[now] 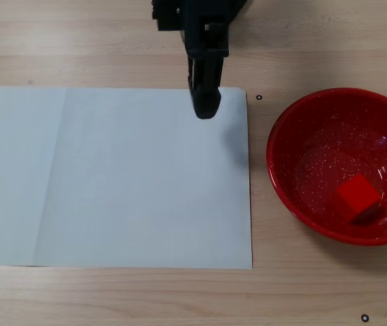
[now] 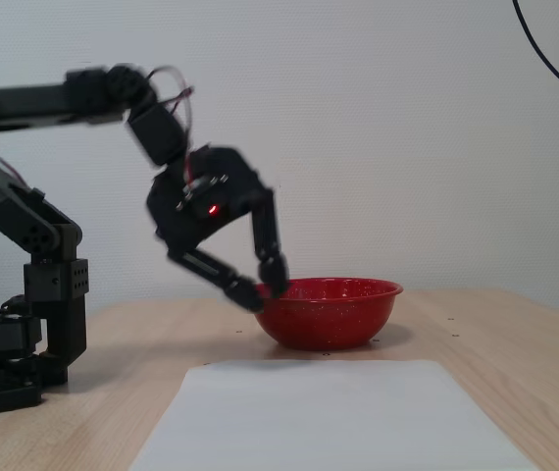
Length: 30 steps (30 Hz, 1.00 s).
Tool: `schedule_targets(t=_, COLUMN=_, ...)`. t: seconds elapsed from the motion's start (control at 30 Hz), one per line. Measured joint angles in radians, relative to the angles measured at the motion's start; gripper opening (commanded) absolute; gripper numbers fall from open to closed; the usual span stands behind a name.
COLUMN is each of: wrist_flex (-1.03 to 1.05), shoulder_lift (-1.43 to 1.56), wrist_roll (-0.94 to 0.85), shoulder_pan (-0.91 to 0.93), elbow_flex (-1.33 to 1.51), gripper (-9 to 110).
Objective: Grasp the red cube and put it in the red bowl.
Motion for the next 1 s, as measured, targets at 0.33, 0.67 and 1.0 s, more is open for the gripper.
schedule_targets(t=0.33, wrist_flex=-0.114, shoulder_lift=0.391, wrist_roll=-0.002, shoulder_pan=-0.026, elbow_flex=0.437, gripper=0)
schedule_targets(t=0.67, wrist_flex=-0.322, shoulder_lift=0.646, wrist_roll=-0.002, shoulder_pan=-0.025, elbow_flex=0.738, gripper=0)
schedule_targets(t=1.0, wrist_flex=-0.345, shoulder_lift=0.723, wrist_roll=-0.017, shoulder_pan=0.028, elbow_flex=0.75, gripper=0)
